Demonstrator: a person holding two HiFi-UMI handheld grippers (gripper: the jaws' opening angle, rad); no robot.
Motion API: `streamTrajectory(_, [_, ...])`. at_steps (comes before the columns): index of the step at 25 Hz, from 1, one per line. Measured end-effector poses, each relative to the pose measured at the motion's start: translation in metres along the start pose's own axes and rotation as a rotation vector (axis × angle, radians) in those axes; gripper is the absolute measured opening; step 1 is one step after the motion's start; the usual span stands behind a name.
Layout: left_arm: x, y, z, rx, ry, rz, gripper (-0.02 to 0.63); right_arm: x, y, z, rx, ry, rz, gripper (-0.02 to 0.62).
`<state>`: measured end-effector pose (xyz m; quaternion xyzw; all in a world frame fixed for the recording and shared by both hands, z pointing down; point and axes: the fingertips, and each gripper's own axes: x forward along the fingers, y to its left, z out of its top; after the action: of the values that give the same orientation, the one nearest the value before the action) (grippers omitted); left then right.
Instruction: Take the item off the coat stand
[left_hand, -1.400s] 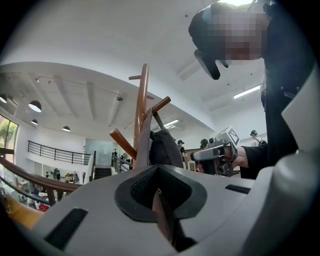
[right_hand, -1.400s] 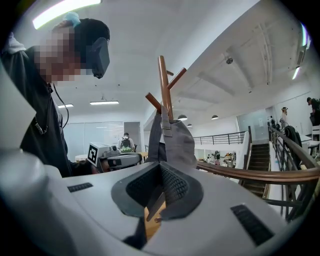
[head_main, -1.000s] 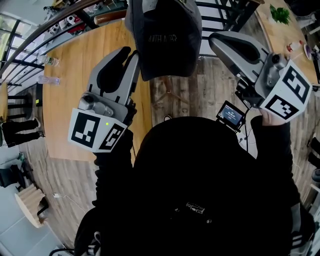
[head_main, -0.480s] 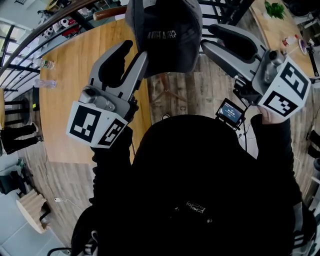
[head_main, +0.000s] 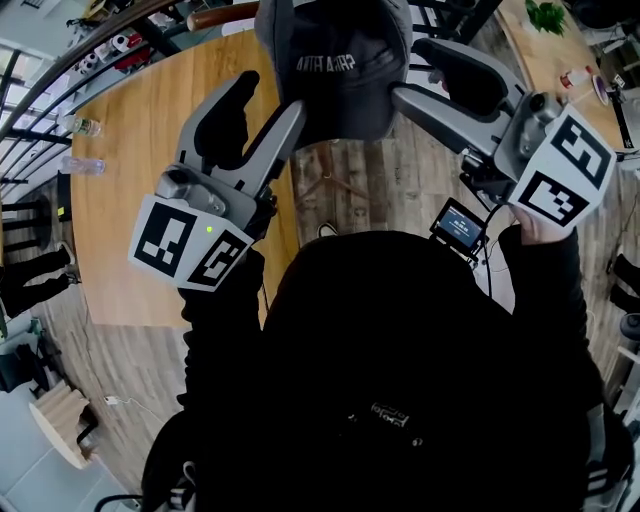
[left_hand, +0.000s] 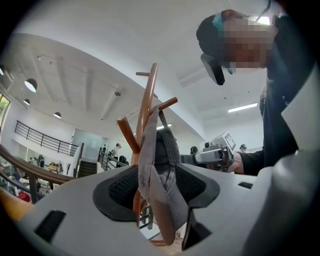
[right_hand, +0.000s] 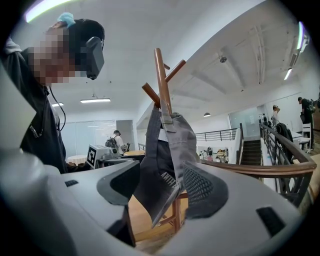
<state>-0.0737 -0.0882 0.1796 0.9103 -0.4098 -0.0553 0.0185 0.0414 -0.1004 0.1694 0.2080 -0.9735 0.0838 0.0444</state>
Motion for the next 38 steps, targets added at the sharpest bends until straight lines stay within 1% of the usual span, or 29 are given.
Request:
streamTrajectory(3, [0.003, -0.002, -0.002, 0.001, 0.014, -0.008, 0.242, 0.002, 0.0, 0.001, 0.001, 0.005, -0.005, 0.264])
streamTrajectory(7, [0.005, 0.0, -0.009, -0.006, 0.029, -0.009, 0.244, 0.008, 0.001, -0.002, 0.008, 0.008, -0.007, 0.264])
streamTrajectory(11, [0.013, 0.007, -0.02, -0.012, 0.035, -0.009, 0.244, 0.015, -0.008, -0.008, -0.002, 0.011, -0.008, 0.264])
streamTrajectory(15, [0.019, 0.001, -0.025, -0.001, 0.047, -0.039, 0.242, 0.014, -0.008, -0.008, 0.008, 0.011, -0.009, 0.264])
streamTrajectory(16, [0.019, 0.0, -0.024, -0.003, 0.044, -0.046, 0.237, 0.014, -0.008, -0.006, 0.005, 0.012, -0.015, 0.264])
streamTrajectory(17, [0.02, 0.0, -0.022, -0.006, 0.04, -0.05, 0.209, 0.014, -0.008, -0.005, 0.001, 0.014, -0.022, 0.262])
streamTrajectory(18, [0.019, 0.0, -0.021, -0.008, 0.038, -0.05, 0.183, 0.014, -0.009, -0.004, -0.002, 0.018, -0.027, 0.248])
streamTrajectory(19, [0.019, 0.001, -0.021, -0.008, 0.038, -0.046, 0.161, 0.013, -0.011, -0.003, -0.004, 0.022, -0.032, 0.201])
streamTrajectory(21, [0.018, 0.005, -0.02, -0.002, 0.04, -0.033, 0.128, 0.011, -0.014, -0.002, -0.007, 0.023, -0.038, 0.074])
streamTrajectory(22, [0.018, 0.007, -0.02, 0.0, 0.04, -0.028, 0.12, 0.011, -0.015, -0.002, -0.007, 0.02, -0.036, 0.056])
streamTrajectory(29, [0.017, 0.009, -0.02, 0.018, 0.044, -0.003, 0.107, 0.01, -0.017, -0.002, -0.002, 0.011, -0.023, 0.046])
streamTrajectory(38, [0.015, 0.01, -0.017, 0.022, 0.037, -0.002, 0.1, 0.009, -0.012, 0.001, -0.02, 0.011, -0.008, 0.044])
